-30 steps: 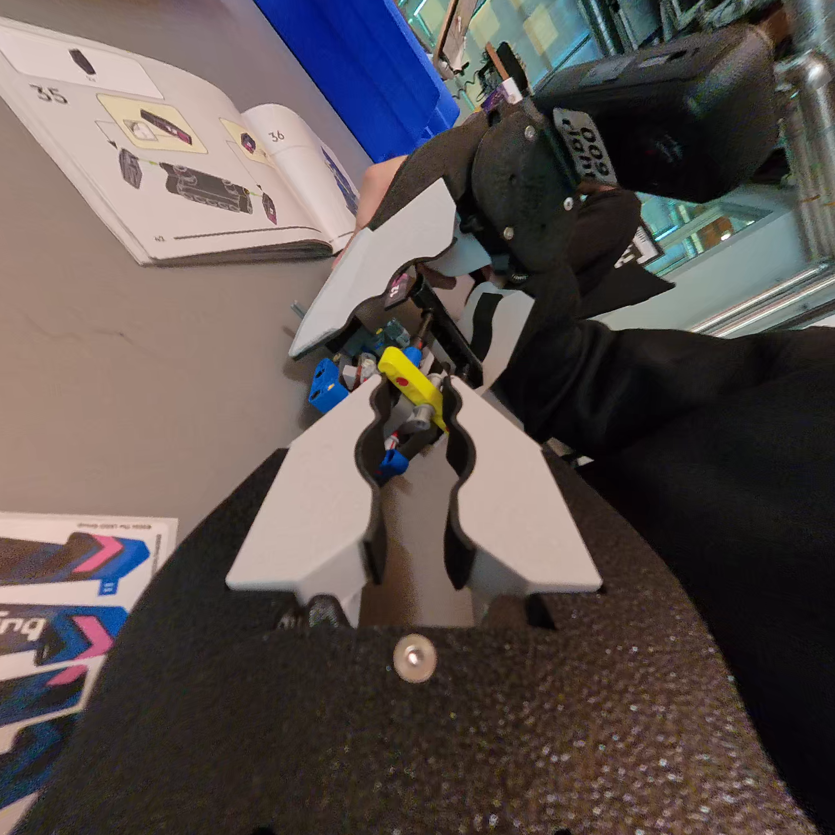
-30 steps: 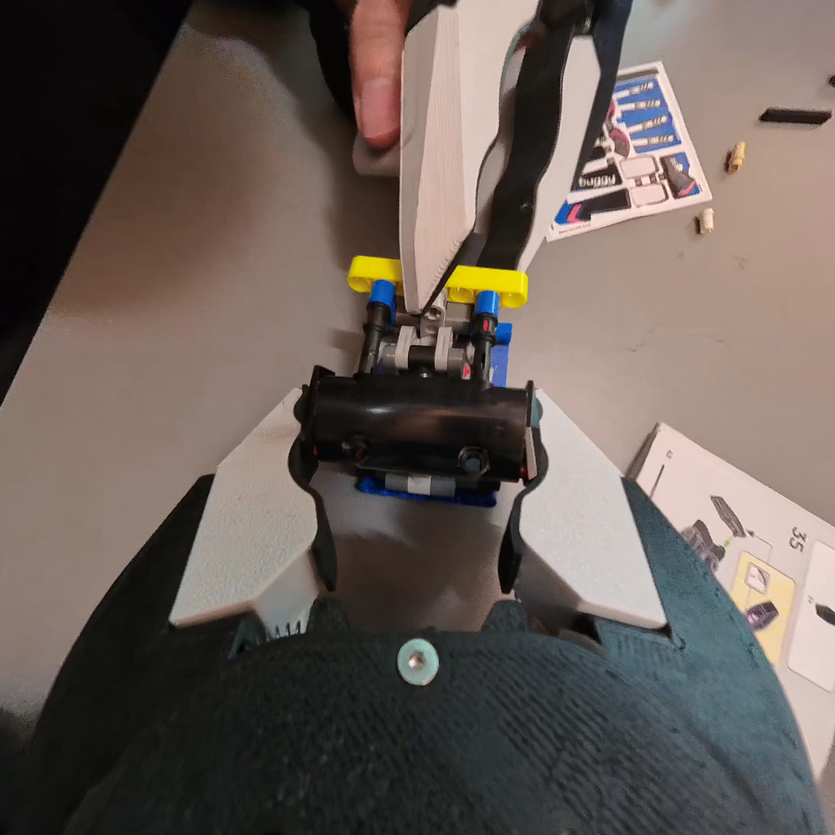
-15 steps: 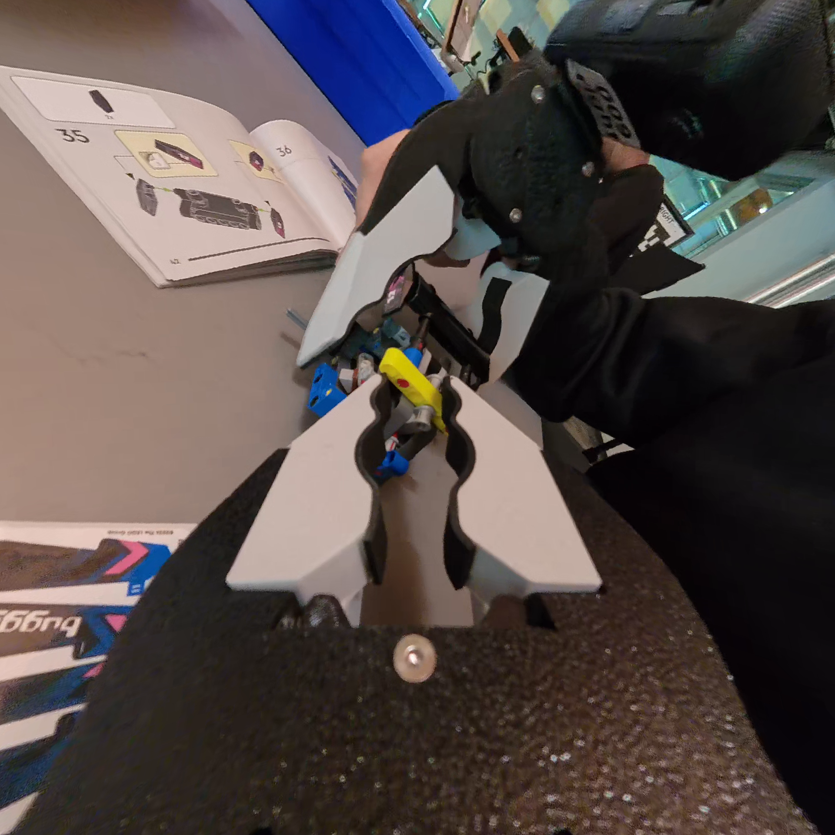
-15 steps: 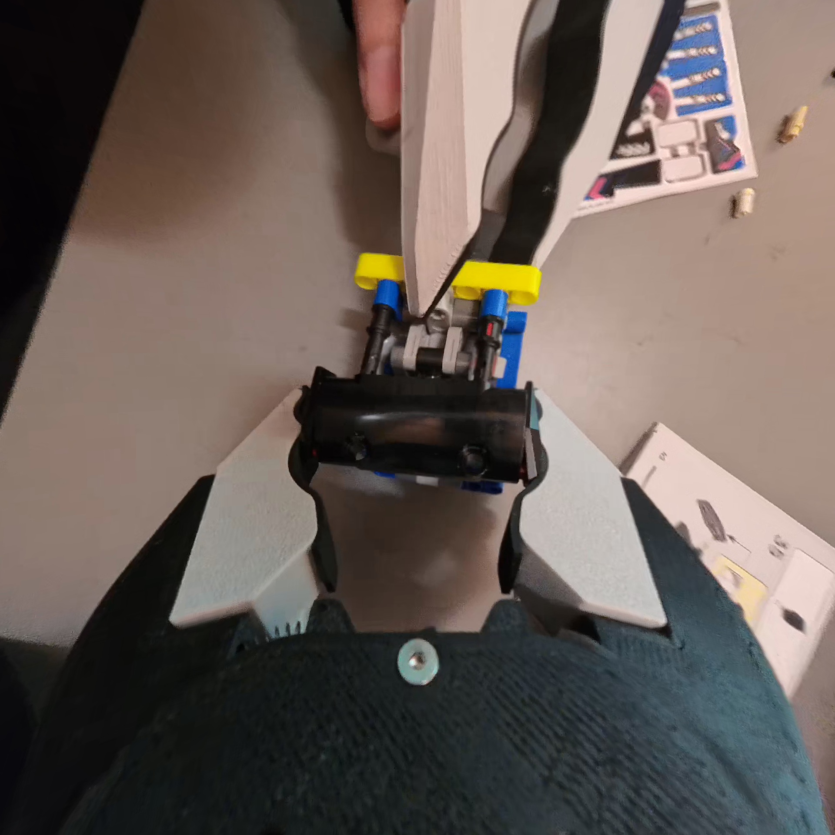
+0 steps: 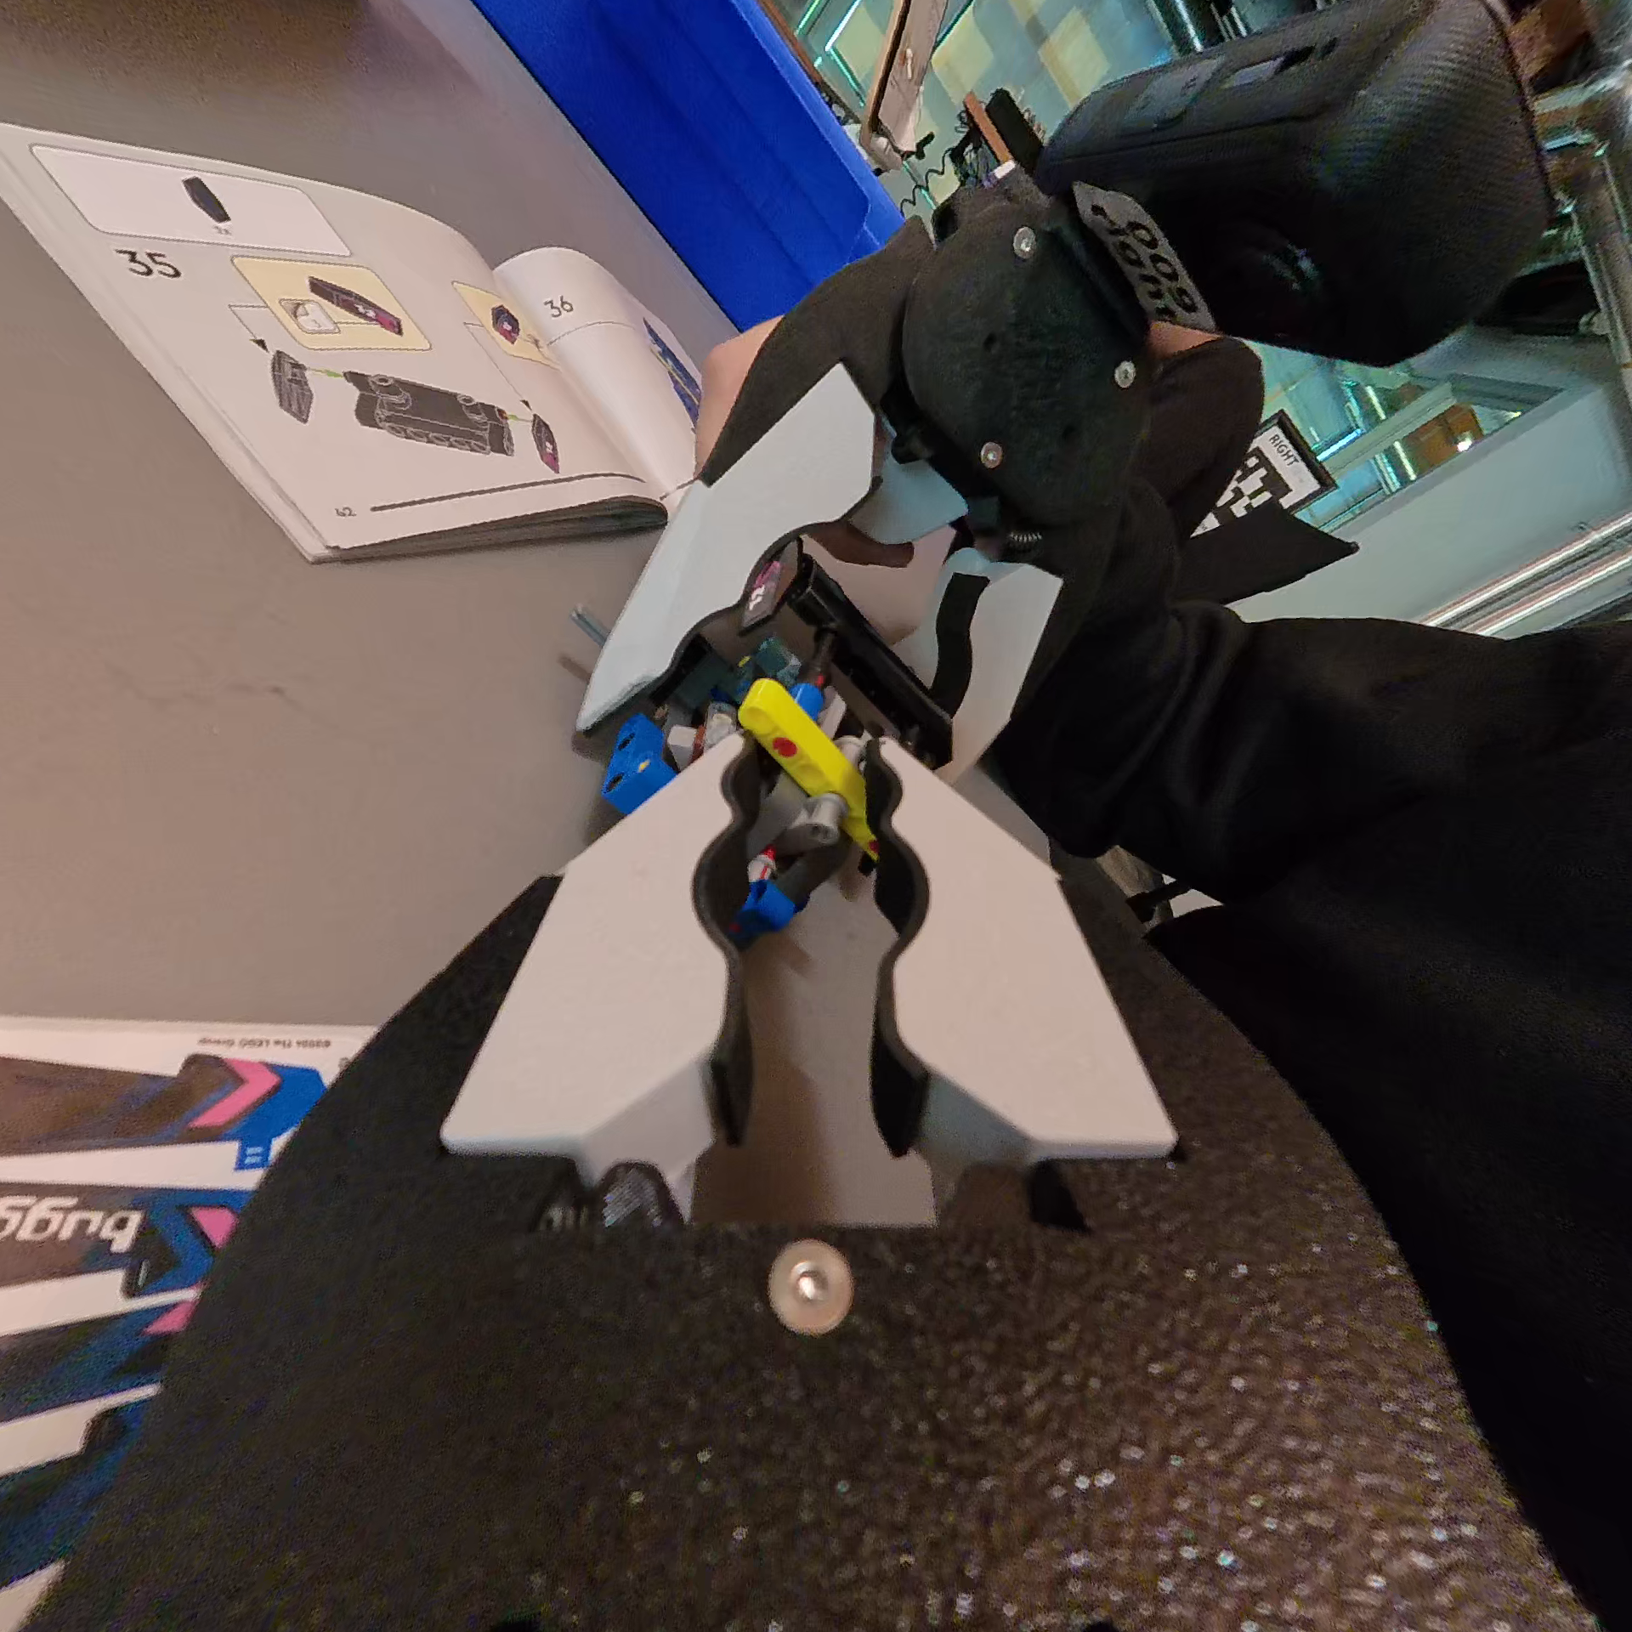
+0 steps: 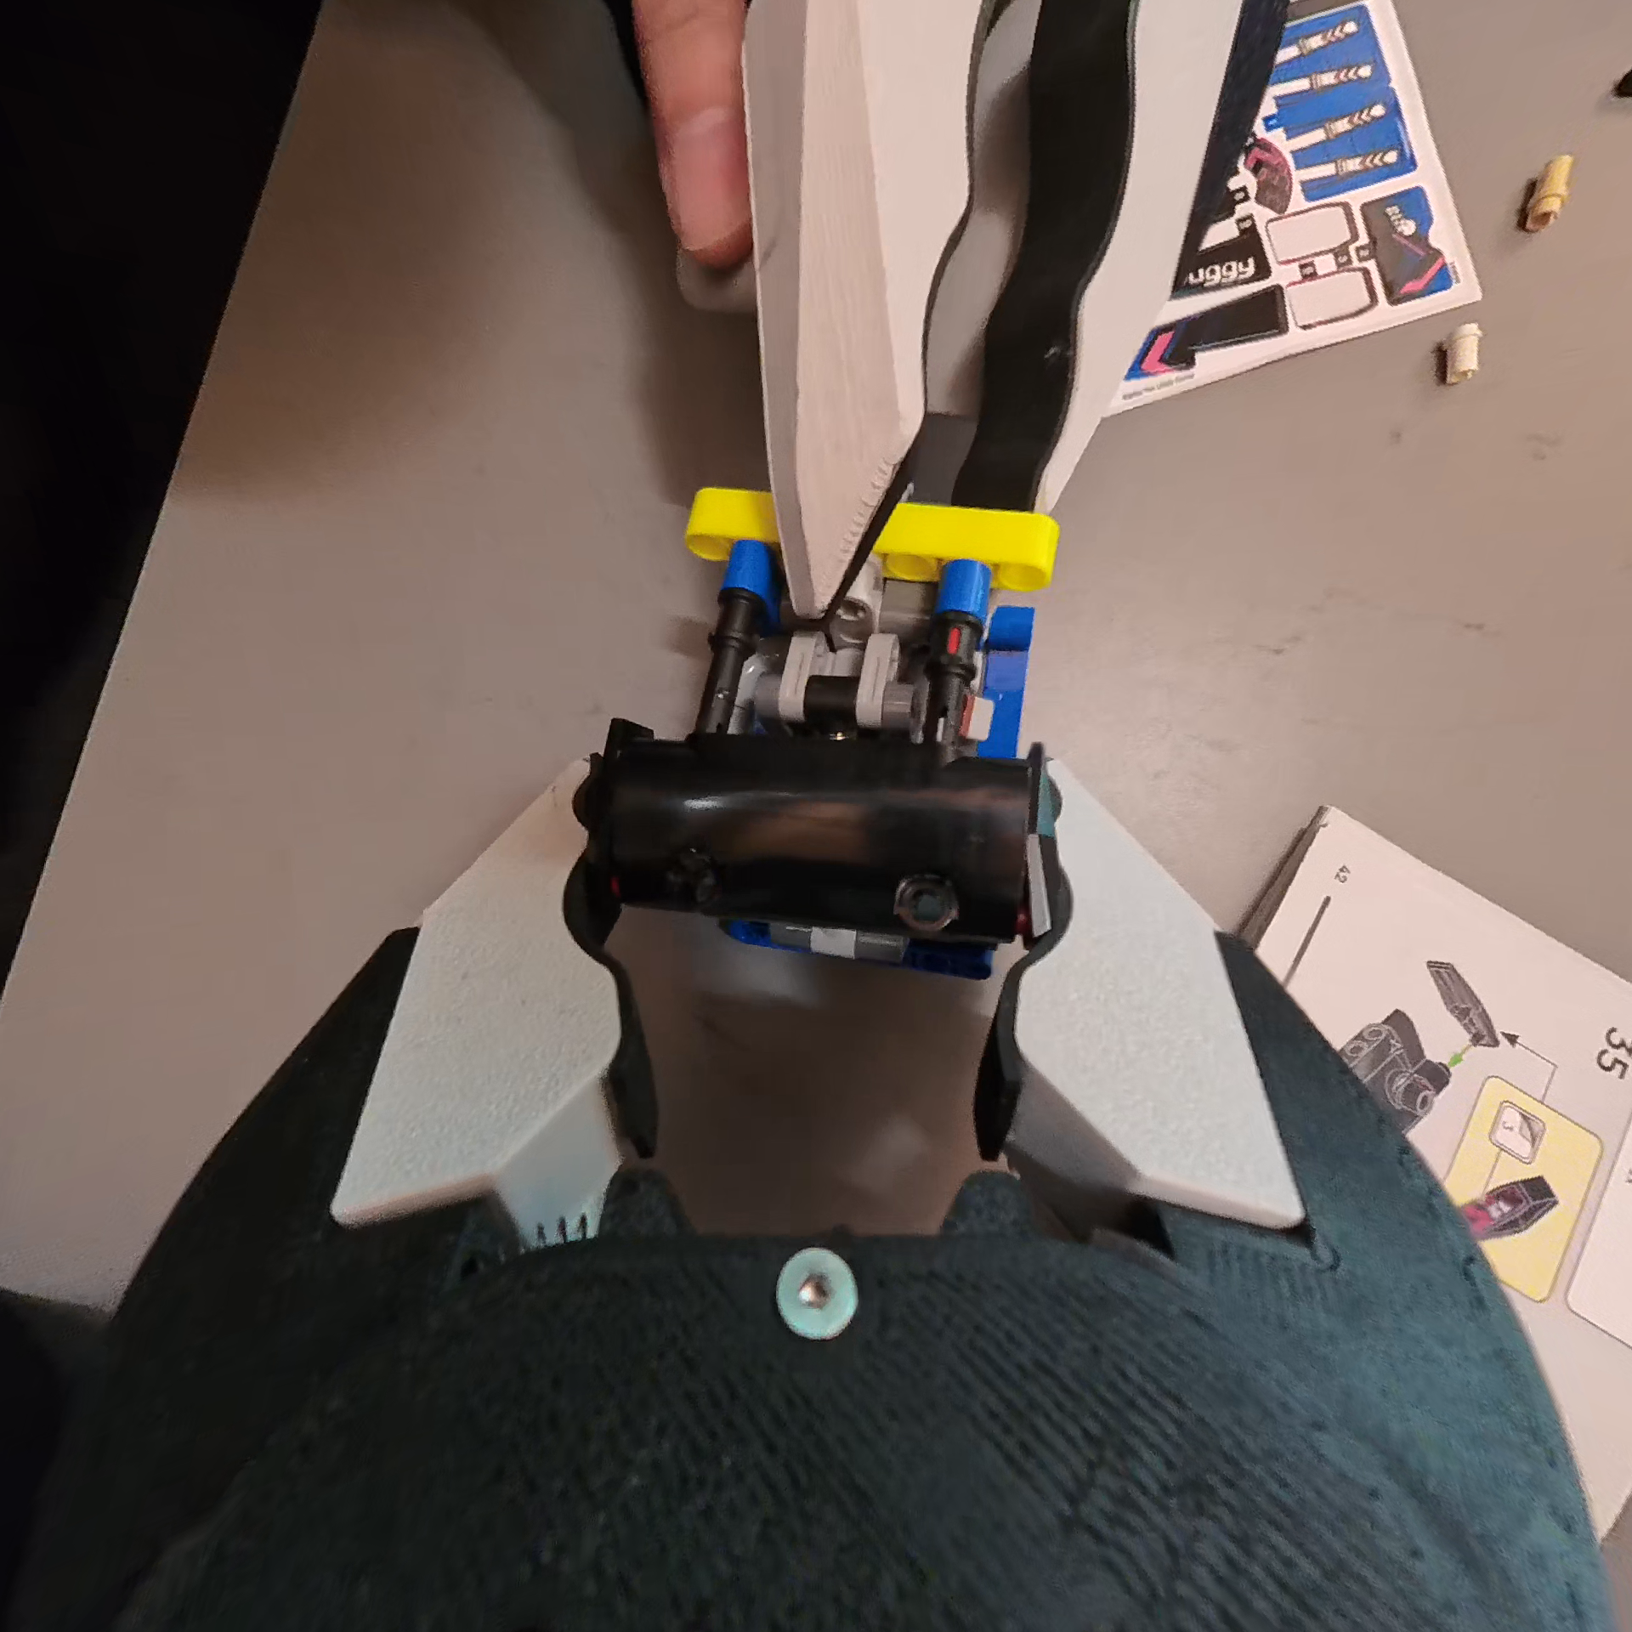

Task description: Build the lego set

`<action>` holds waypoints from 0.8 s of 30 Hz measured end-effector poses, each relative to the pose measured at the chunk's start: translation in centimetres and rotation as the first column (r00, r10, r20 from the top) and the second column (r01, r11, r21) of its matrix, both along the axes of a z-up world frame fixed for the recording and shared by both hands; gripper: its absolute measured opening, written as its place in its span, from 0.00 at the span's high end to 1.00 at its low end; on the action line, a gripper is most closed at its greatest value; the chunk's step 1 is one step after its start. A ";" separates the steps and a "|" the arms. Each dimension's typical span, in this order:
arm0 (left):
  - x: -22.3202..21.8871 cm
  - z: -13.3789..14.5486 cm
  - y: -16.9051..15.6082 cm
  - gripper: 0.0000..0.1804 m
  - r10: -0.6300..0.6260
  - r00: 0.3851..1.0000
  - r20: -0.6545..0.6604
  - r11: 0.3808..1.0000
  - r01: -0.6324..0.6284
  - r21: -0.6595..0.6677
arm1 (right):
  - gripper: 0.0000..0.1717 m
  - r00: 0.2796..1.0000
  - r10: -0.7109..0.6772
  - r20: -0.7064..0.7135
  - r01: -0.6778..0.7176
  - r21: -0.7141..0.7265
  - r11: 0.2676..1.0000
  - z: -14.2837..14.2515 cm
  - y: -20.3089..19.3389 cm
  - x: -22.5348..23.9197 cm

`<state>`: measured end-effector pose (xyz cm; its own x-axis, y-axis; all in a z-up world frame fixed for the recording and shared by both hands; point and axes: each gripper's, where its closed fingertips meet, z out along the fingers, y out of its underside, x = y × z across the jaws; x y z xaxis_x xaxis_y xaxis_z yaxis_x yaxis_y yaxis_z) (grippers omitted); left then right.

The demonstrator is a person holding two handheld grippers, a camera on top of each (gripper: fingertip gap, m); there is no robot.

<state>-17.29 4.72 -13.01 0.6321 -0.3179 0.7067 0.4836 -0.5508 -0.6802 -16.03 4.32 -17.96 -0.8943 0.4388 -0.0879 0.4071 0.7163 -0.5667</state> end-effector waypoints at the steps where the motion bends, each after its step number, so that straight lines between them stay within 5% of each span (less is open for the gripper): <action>1: 0.0 0.1 0.0 0.88 0.001 1.000 0.004 1.000 -0.001 0.005 | 0.47 1.000 0.000 0.006 0.000 -0.013 1.000 0.1 -0.1 0.0; 4: -0.3 0.4 -0.4 0.83 0.003 0.997 -0.076 0.999 0.000 0.040 | 0.47 1.000 -0.014 0.011 0.014 -0.024 1.000 0.2 -0.2 -0.2; 6: -1.3 1.1 -0.9 0.83 0.081 0.952 -0.294 0.989 -0.039 0.145 | 0.47 1.000 -0.019 0.010 0.019 -0.043 0.999 0.3 -0.3 -0.3; 10: 0.1 3.6 -1.9 0.87 0.240 0.725 -0.646 0.912 0.060 0.407 | 0.47 0.999 -0.033 0.022 0.034 -0.061 0.998 0.2 -0.4 -0.2; 14: 2.1 1.7 -1.2 0.90 0.238 0.440 -0.866 0.918 0.189 0.348 | 0.47 0.998 -0.049 0.032 0.051 -0.057 0.997 0.2 -0.4 -0.2; 20: 0.7 0.2 -0.1 0.97 0.295 0.075 -0.953 0.940 0.159 0.303 | 0.47 0.997 -0.066 0.043 0.069 -0.060 0.996 0.1 -0.5 -0.1; 24: 0.4 0.2 0.0 0.98 0.316 -0.031 -0.948 0.940 0.141 0.309 | 0.47 0.995 -0.097 0.029 0.098 -0.037 0.994 0.0 -0.5 -0.4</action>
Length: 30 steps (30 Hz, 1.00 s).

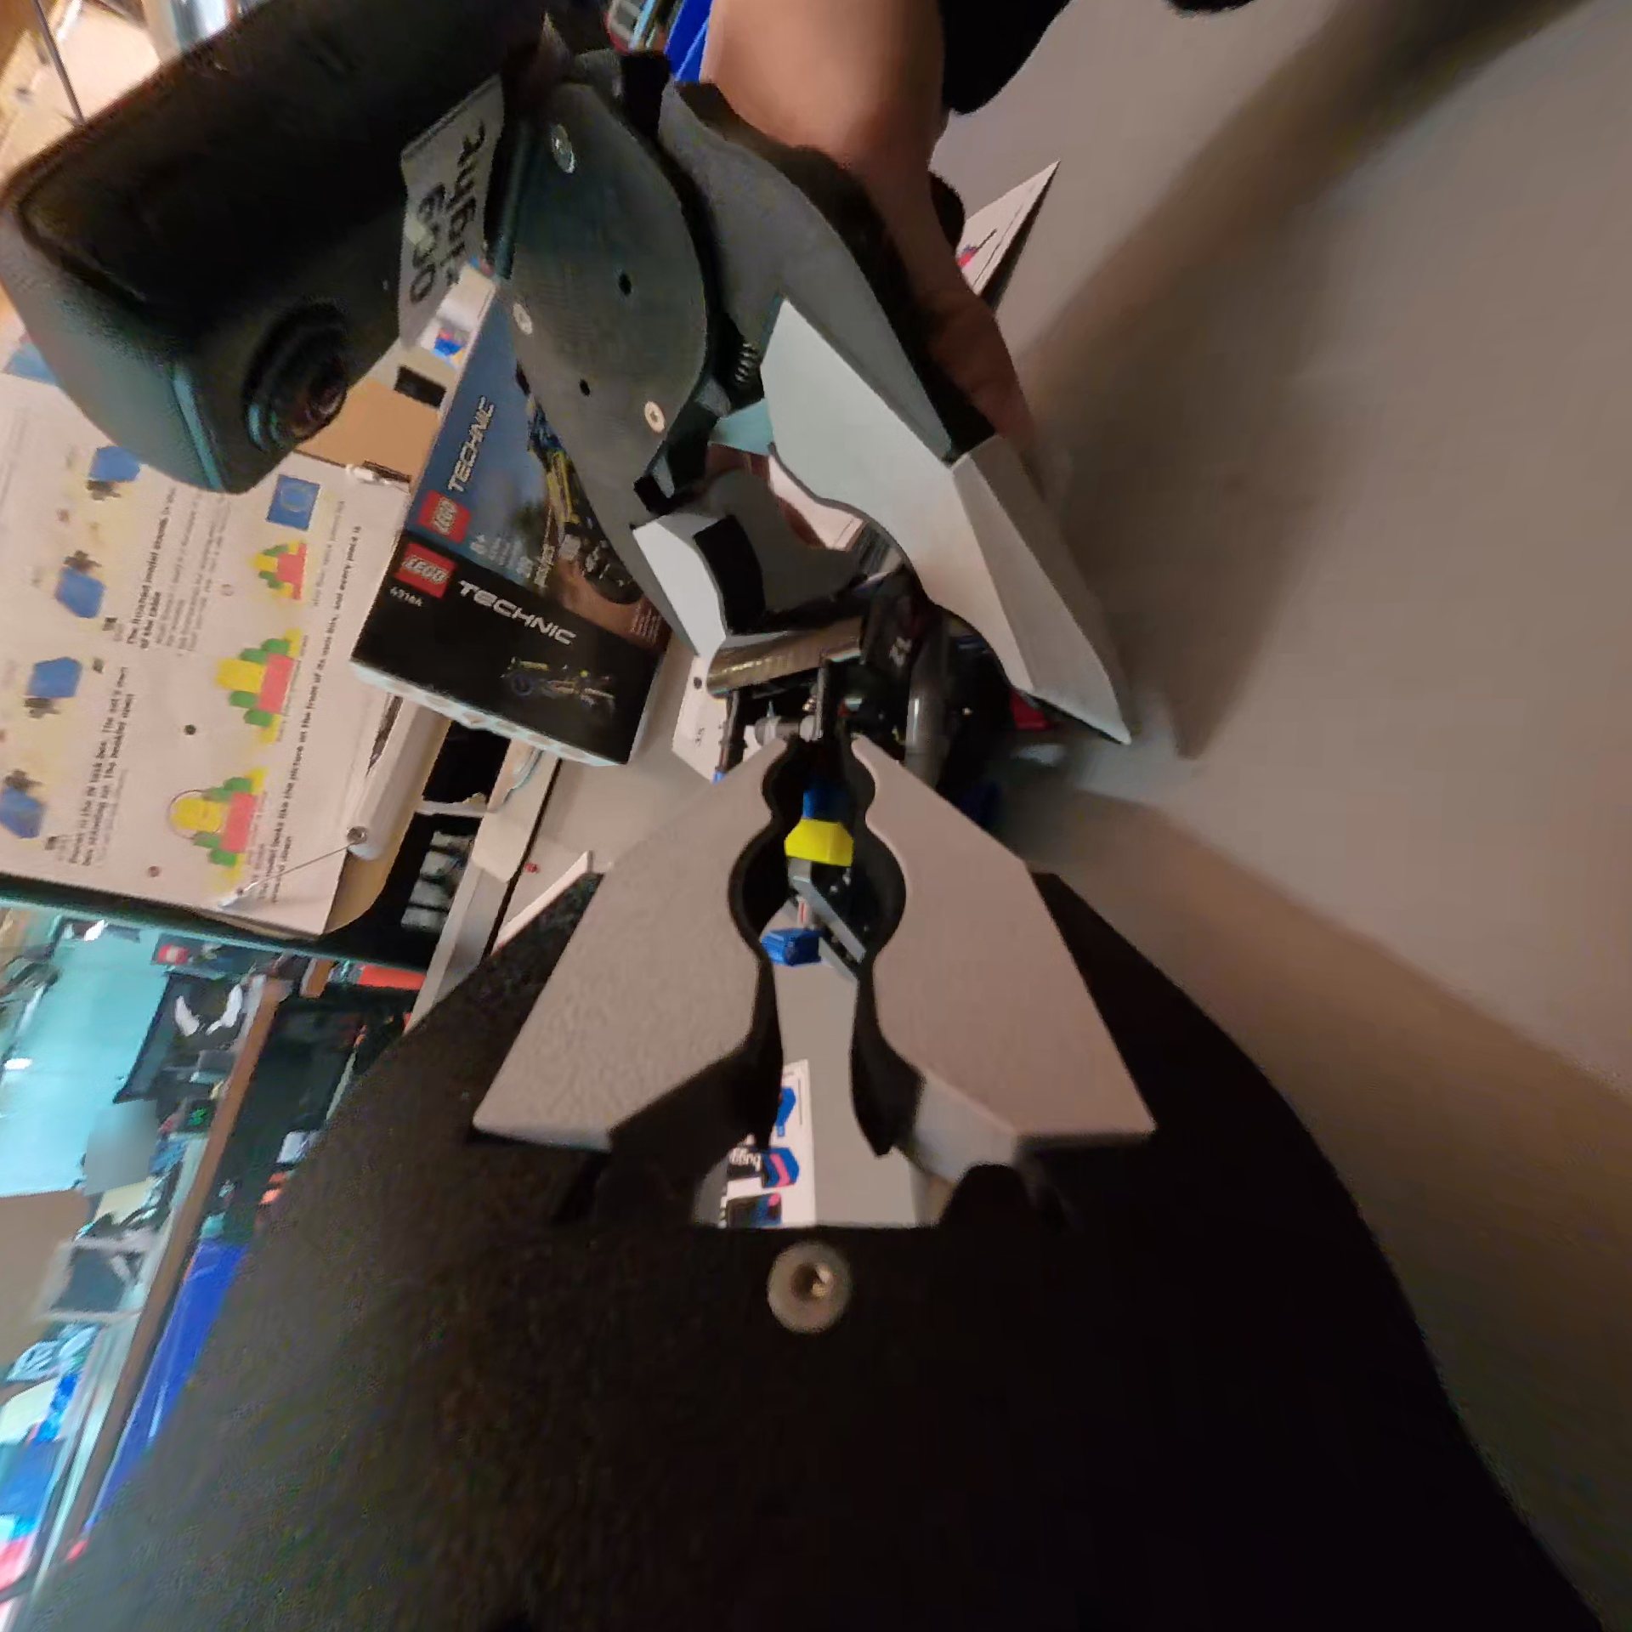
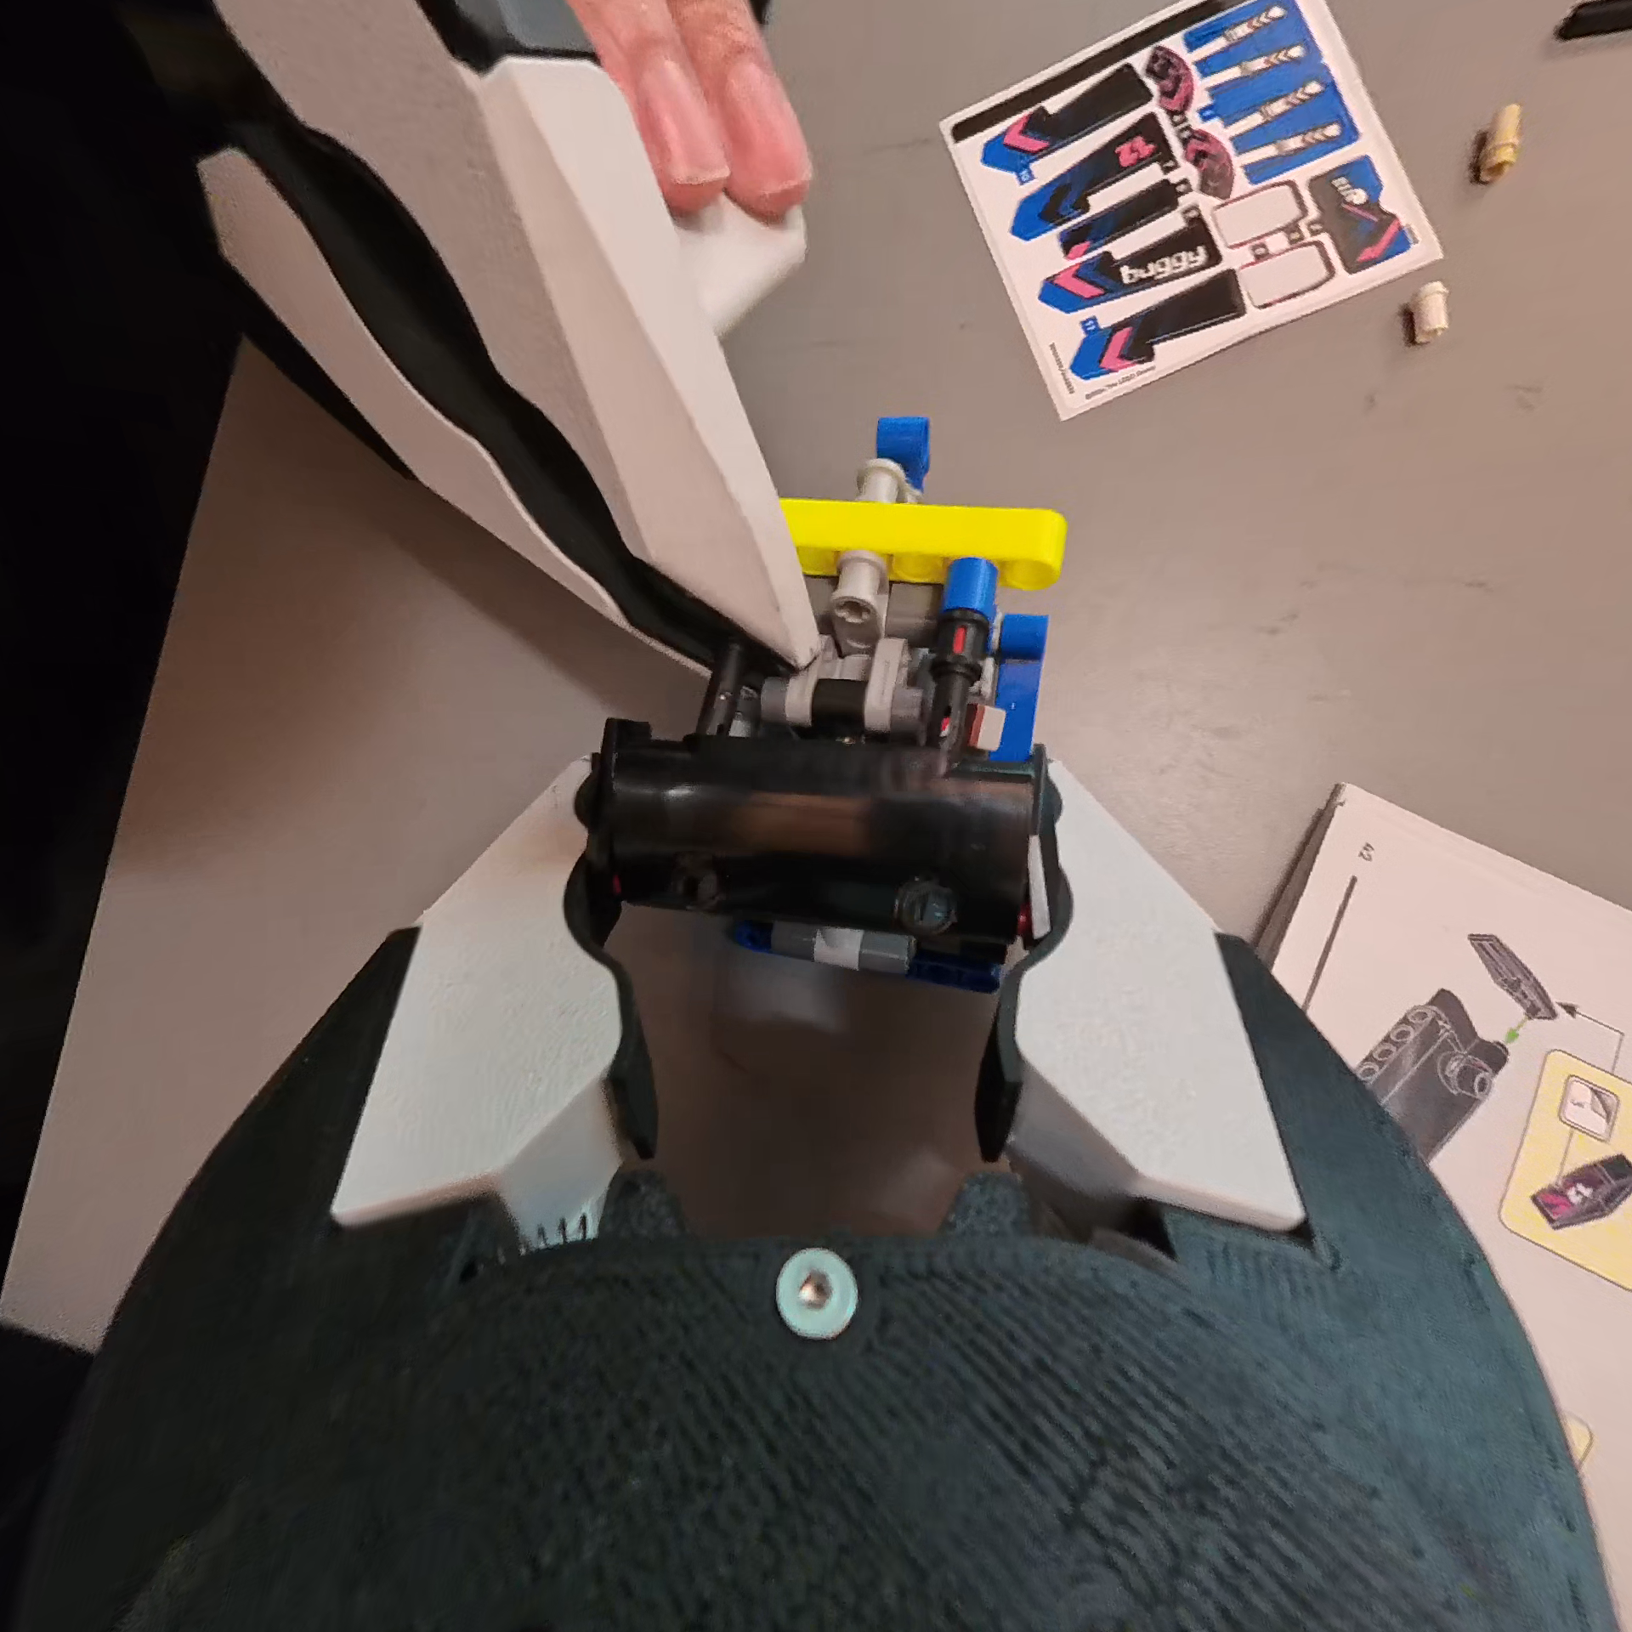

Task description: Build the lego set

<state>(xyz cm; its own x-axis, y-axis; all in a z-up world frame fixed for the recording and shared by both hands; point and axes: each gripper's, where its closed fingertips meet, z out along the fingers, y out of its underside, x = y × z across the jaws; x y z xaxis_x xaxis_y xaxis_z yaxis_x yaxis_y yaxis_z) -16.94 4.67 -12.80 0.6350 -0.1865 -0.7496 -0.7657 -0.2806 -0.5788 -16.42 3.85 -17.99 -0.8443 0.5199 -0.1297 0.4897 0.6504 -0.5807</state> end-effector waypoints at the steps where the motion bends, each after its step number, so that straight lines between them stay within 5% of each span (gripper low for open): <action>1: -0.2 -0.1 0.0 0.98 0.016 1.000 -0.010 1.000 -0.016 -0.007 | 0.47 1.000 -0.017 -0.010 0.017 0.023 1.000 -0.1 0.2 -0.2; 9: -0.3 0.0 0.4 0.98 0.058 0.998 -0.016 0.998 -0.058 -0.008 | 0.47 0.996 -0.075 -0.036 0.080 0.136 0.988 0.1 1.2 -0.4; 23: -0.3 0.1 0.5 0.98 0.048 0.997 0.067 0.999 -0.048 -0.003 | 0.44 0.968 -0.236 -0.084 0.215 -0.207 0.954 2.0 0.9 -0.5; 26: -0.3 0.1 0.6 0.98 0.046 0.996 0.077 0.999 -0.046 0.000 | 0.50 0.938 -0.347 -0.017 0.317 -0.361 0.877 3.6 1.9 0.7; 30: -0.3 0.1 0.6 0.98 0.043 0.996 0.075 0.999 -0.043 0.002 | 0.61 0.851 -0.493 0.180 0.500 -0.563 0.658 5.1 2.6 1.5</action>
<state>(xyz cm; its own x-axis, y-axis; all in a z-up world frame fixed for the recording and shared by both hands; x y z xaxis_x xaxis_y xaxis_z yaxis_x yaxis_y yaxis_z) -17.22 5.28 -12.70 0.6965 -0.1554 -0.7005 -0.7077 -0.3100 -0.6349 -14.95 6.50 -12.92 -0.4792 0.6848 -0.5491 0.6493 -0.1444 -0.7467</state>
